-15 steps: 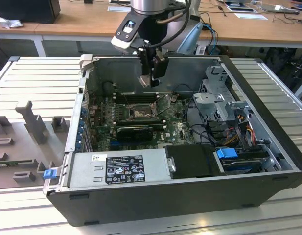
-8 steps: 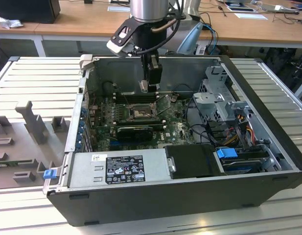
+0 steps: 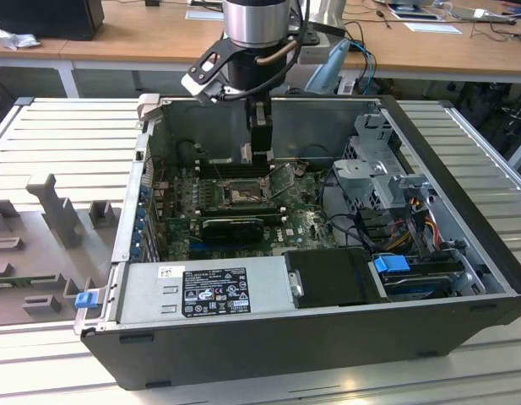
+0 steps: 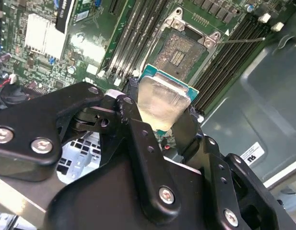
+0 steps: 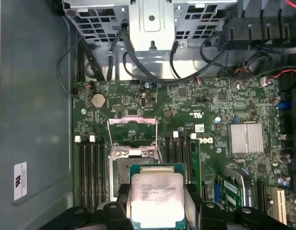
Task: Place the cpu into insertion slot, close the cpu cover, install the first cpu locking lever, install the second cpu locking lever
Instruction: 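Place the cpu into insertion slot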
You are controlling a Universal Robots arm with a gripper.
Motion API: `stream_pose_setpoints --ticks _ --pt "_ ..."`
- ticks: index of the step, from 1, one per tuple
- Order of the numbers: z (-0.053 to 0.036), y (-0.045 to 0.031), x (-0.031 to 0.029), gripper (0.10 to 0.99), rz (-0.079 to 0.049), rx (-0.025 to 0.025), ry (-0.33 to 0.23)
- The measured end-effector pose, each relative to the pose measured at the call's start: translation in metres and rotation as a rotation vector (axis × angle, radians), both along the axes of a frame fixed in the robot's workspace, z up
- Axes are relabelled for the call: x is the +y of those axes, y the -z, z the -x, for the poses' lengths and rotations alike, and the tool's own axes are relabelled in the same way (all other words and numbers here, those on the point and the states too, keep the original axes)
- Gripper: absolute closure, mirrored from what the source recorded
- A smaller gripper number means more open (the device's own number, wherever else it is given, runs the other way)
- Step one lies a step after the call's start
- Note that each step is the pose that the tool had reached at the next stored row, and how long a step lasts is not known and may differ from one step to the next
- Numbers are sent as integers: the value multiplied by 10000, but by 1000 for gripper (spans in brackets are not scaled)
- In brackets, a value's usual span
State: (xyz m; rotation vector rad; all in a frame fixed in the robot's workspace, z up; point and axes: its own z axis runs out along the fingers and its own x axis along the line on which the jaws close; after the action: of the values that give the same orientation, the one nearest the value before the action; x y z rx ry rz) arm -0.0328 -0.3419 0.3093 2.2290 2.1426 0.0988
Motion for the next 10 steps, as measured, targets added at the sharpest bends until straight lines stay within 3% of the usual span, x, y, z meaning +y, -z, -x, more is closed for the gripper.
stream_pose_setpoints --ticks 5,10 --pt "5 102 27 553 1 -6 -489" --pt "6 212 84 553 -1 -8 -498"
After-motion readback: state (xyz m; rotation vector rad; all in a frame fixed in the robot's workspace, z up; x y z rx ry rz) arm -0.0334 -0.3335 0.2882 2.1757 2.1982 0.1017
